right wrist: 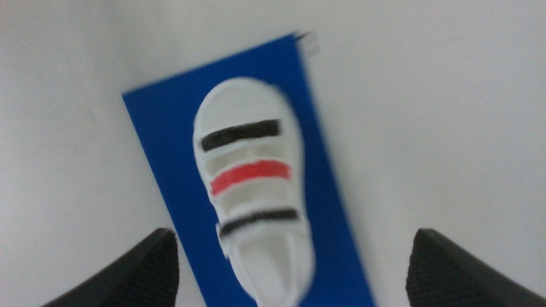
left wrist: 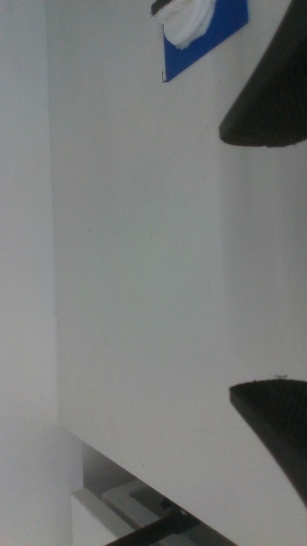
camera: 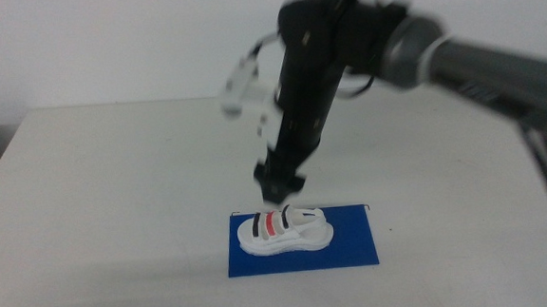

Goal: Use one arm to grab the shoe from the table and place it on the mat.

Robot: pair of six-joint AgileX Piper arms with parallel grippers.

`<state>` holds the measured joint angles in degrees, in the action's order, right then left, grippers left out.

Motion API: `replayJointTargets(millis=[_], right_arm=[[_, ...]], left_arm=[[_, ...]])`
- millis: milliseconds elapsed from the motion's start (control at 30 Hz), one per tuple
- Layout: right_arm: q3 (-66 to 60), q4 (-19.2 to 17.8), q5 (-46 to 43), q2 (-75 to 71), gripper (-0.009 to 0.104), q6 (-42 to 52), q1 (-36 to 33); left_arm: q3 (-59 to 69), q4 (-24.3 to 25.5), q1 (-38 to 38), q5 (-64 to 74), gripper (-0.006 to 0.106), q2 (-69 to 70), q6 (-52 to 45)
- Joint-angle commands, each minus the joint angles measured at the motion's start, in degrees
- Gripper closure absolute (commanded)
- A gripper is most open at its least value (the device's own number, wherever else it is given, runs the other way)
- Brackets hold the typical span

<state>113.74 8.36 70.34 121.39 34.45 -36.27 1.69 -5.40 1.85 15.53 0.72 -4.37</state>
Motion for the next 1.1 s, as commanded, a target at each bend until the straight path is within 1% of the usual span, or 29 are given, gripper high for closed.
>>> replayJointTargets(millis=[0,67,133,233,267,300,433,567,700,800,833,933,1067], right_arm=[[1.52,-2.1,3.38,-8.8,0.016,-3.33,0.45],[1.41,-3.71,3.38,-12.99,0.016,-5.78,0.79],[-0.02,-3.76,3.38,-17.32,0.016,-8.3,3.51],[-5.86,-3.29,3.09,-25.94,0.017,-10.65,7.8],[-20.37,-2.24,-2.56,-38.89,0.017,-14.11,14.73],[-24.18,-2.11,-5.24,-41.94,0.017,-14.94,16.81],[-42.22,-1.81,-20.9,-57.75,0.017,-17.33,24.32],[-57.39,-1.74,-30.85,-70.82,0.018,-18.53,29.57],[-68.79,0.18,-38.81,-81.18,0.02,-19.5,31.47],[-78.08,2.92,-45.82,-89.23,0.022,-19.63,31.41],[-81.31,3.33,-48.31,-91.77,0.022,-19.63,31.41],[-90.49,3.12,-54.6,-98.61,0.023,-19.63,31.41],[-98.3,2.48,-62.01,-106.16,0.024,-19.76,31.41]], left_arm=[[0.4,-0.44,0.27,-4.59,0.007,0.79,0.27],[0.4,-0.44,0.27,-4.59,0.007,0.79,0.27],[0.4,-0.44,0.27,-4.59,0.007,0.79,0.27],[0.4,-0.44,0.27,-4.59,0.007,0.79,0.27],[0.4,-0.44,0.27,-4.59,0.007,0.79,0.27],[0.4,-0.44,0.27,-4.59,0.007,0.79,0.27],[0.4,-0.44,0.27,-4.59,0.007,0.79,0.27],[0.4,-0.44,0.27,-4.59,0.007,0.79,0.27],[0.4,-0.44,0.27,-4.59,0.007,0.79,0.27],[0.4,-0.44,0.27,-4.59,0.007,0.79,0.27],[0.4,-0.44,0.27,-4.59,0.007,0.79,0.27],[0.4,-0.44,0.27,-4.59,0.007,0.79,0.27],[0.4,-0.44,0.27,-4.59,0.007,0.79,0.27]])
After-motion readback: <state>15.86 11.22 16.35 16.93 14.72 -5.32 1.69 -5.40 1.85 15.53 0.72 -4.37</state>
